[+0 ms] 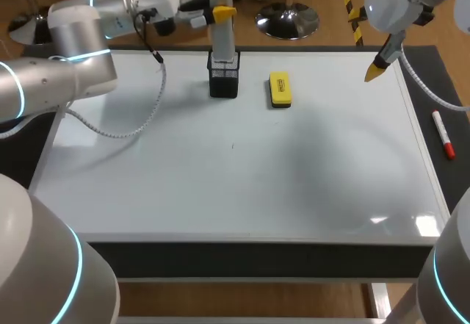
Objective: Pick up the inspection probe, press it on each red-marked spot on the whiteboard one by one, put down the probe, pick up the eraser, and wipe off all the red marks.
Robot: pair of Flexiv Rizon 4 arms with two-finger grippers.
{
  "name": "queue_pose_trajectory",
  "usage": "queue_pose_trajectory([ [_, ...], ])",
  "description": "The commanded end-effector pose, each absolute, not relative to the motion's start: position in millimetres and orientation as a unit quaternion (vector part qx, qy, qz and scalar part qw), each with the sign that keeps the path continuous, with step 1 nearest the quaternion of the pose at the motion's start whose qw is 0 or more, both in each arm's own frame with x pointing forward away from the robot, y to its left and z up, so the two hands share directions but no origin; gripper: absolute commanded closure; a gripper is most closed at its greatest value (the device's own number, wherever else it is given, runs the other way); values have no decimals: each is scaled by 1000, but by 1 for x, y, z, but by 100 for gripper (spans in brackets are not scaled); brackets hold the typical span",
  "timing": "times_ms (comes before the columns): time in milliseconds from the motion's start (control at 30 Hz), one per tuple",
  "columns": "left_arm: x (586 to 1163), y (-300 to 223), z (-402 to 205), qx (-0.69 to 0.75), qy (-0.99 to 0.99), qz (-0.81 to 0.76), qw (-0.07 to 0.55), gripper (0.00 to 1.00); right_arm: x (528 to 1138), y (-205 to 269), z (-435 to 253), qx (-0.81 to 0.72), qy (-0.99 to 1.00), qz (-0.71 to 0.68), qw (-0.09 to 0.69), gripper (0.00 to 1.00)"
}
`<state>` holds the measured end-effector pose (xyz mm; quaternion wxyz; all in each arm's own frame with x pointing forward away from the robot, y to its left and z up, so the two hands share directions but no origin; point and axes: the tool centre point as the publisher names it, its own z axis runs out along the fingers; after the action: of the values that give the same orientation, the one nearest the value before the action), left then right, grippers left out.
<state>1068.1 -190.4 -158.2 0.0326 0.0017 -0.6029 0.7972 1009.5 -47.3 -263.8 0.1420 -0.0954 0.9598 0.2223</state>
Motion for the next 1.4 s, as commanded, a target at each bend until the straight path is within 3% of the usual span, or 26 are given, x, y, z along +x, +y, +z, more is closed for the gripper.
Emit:
queue_pose_trajectory([
  [33,1073,-191,-163,0,-601,798,38,100,1010,-47,-263,-96,960,220,141,0],
  [1400,1094,-194,-237,-5,-612,791,25,100,1010,-47,-263,-96,960,220,141,0],
])
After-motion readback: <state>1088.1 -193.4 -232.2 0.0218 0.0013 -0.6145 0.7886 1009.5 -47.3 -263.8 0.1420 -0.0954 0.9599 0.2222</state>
